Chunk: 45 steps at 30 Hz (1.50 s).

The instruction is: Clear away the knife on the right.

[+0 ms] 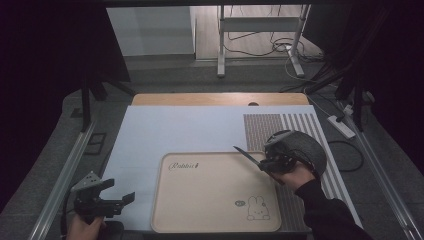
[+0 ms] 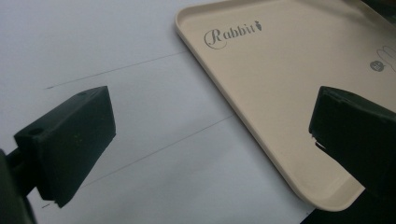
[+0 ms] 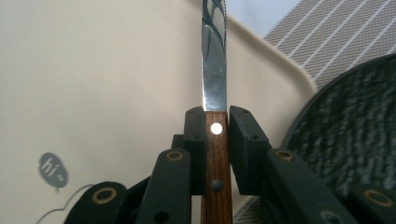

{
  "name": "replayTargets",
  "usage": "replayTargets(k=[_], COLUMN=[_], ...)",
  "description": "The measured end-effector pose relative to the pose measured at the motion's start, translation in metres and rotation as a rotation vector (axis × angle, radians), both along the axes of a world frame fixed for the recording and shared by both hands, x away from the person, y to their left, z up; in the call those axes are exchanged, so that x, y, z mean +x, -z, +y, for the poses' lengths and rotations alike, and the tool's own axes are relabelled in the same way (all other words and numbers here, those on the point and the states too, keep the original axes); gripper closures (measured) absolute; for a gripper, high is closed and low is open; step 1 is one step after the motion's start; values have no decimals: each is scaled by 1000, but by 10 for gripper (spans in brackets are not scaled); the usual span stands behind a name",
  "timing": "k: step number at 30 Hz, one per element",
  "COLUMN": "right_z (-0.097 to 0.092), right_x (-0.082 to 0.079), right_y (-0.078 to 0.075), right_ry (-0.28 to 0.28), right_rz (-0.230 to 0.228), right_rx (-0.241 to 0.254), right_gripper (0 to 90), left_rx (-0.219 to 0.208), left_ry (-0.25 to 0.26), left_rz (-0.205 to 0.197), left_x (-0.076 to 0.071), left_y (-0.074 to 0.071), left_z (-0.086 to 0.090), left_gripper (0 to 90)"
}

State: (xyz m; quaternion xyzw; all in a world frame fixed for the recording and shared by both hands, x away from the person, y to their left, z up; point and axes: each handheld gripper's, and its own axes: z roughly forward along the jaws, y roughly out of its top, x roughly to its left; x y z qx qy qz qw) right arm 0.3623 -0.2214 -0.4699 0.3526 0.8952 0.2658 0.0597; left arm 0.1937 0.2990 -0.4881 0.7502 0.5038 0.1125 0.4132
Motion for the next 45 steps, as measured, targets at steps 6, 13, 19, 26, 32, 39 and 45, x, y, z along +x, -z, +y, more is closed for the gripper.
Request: replayTargets(k=[6,13,19,26,32,39,45], right_z=[10,26,34,34,42,74,62], right_x=[-13,-22,-22,-20,-22,-18,-11], right_y=[4,12,27,26,8,26,30], right_ry=[-9,-41,-47,-78,-179,-270,-237], right_rz=[13,22,41,73,18,27,56], right_rx=[9,-6,-43,-37,-3,-118,-129], right_gripper=[775,775,774,722,895,896,896], left_rx=[1,3,4,3,2,1,-3], left_ry=[0,3,4,4,3,3,0], left_rz=[0,3,4,5,7,8,8], left_x=[0,1,1,1,2,2,1], left_y=[0,0,0,0,0,1,1], left_z=[0,-1,-1,-1,-1,0,0], left_gripper=[5,5,5,5,5,5,5])
